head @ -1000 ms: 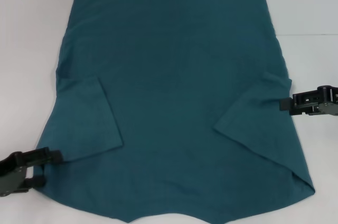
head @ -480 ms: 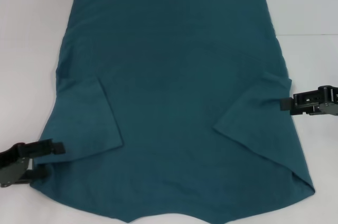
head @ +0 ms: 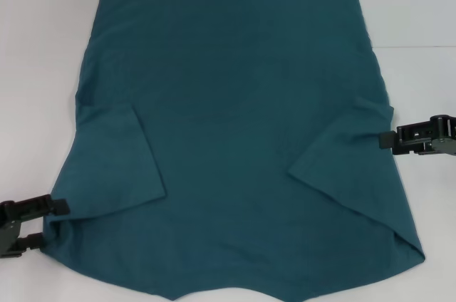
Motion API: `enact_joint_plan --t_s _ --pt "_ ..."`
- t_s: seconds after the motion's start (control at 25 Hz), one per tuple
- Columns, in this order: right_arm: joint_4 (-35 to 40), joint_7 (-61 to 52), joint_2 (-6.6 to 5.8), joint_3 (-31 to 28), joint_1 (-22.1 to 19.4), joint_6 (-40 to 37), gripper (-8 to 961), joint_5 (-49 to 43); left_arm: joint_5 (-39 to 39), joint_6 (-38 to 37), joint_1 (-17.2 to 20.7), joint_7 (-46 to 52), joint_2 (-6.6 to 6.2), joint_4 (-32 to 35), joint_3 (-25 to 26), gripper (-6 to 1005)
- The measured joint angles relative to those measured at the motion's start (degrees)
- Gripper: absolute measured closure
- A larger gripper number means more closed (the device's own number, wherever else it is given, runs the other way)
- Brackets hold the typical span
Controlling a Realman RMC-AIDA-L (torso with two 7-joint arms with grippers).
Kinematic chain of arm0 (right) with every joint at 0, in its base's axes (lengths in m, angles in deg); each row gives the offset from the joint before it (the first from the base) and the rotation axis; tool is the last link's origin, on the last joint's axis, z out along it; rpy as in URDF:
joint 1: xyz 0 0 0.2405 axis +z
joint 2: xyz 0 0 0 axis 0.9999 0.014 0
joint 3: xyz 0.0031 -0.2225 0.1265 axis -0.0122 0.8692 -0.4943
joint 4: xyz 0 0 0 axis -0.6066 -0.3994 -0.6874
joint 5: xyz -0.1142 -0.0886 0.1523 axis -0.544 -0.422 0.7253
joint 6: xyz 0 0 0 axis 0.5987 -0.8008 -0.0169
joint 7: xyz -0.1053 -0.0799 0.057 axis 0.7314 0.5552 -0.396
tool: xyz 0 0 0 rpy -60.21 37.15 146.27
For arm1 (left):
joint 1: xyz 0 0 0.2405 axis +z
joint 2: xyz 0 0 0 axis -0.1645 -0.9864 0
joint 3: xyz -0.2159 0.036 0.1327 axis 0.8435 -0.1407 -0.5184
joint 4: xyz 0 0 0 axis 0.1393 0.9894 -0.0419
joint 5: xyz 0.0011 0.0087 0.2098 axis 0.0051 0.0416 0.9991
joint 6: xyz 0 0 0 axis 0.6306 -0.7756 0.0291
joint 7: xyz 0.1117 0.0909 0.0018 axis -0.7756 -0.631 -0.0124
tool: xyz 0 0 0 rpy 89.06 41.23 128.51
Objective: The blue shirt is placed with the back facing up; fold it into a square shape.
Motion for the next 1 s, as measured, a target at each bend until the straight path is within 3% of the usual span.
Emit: enact_joint_plan --t_s 1.0 --pt "0.0 0.0 0.12 -0.09 -0.23 0.0 448 0.0 0.61 1.73 0.01 0.08 0.15 -2.06 -0.76 61"
